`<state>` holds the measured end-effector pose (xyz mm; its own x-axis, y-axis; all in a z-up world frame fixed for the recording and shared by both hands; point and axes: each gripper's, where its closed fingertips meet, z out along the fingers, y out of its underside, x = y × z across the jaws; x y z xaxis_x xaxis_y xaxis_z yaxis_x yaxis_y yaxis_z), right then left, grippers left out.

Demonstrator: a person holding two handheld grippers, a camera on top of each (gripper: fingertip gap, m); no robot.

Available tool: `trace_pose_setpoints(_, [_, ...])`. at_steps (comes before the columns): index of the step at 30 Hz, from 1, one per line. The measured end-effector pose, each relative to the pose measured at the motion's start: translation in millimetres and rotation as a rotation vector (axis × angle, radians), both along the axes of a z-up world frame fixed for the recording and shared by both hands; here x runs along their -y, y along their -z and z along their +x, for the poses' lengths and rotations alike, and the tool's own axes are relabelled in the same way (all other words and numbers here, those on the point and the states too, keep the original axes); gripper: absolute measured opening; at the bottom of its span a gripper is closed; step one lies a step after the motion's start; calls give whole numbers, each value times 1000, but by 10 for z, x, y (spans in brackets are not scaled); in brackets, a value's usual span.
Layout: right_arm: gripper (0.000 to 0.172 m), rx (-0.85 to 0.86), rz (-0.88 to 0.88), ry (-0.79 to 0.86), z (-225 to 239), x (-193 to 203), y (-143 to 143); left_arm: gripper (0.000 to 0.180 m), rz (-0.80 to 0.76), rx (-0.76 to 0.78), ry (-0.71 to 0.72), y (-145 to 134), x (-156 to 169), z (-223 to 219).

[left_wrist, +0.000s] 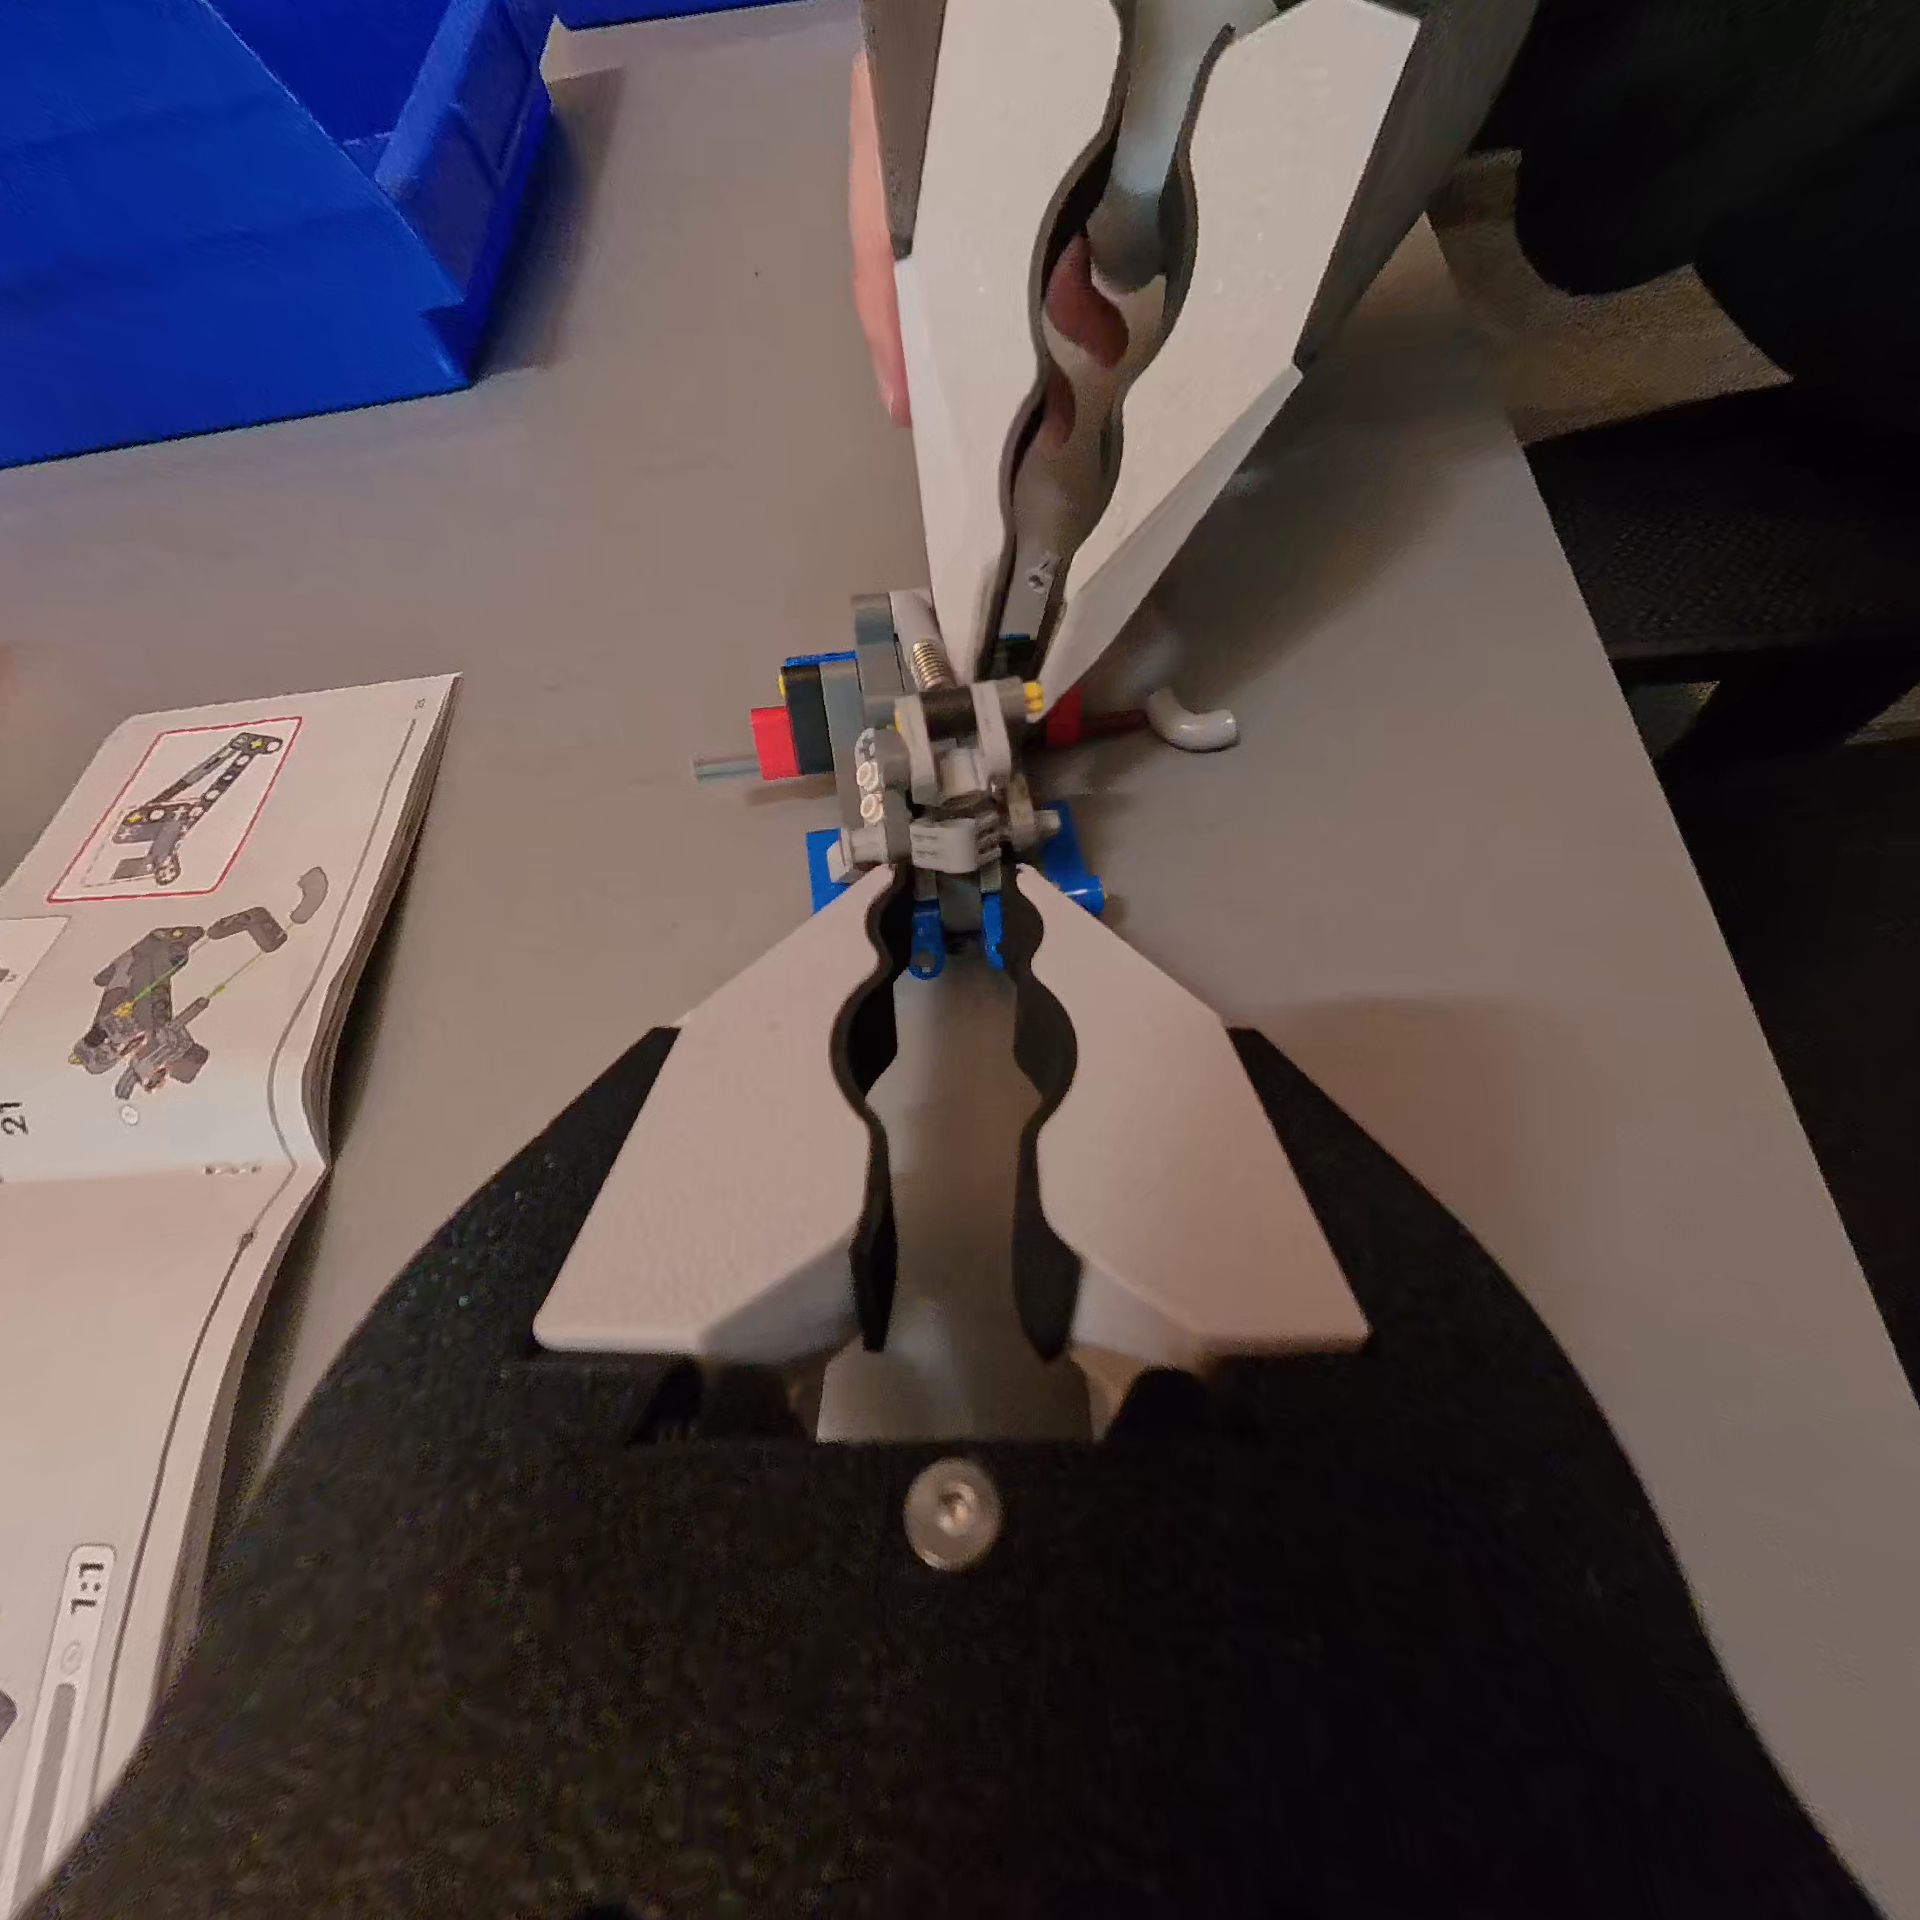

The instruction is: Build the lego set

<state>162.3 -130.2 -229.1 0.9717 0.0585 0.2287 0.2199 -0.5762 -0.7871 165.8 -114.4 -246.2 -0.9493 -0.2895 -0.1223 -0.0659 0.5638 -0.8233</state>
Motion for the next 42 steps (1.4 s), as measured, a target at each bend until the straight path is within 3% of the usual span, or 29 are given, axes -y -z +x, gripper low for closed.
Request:
trace_pose_setpoints(7, [5, 42, 7, -6, 21, 50, -25, 13, -5, 2, 8, -8, 12, -3])
trace_pose_setpoints(12, [20, -162, 82, 24, -81, -2, -40, 13, -11, -7, 20, -12, 10, -3])
trace_pose_setpoints(26, [17, -167, 194, 357, 81, -68, -42, 9, -19, 31, -9, -63, 44, 39])
trace_pose_setpoints(30, [14, -158, 247, 394, 105, -15, -131, 8, -56, 59, -38, -195, 37, 59])
trace_pose_setpoints(42, [11, -71, 82, 321, 66, 50, 16, 12, 13, 105, -25, -113, 97, 30])
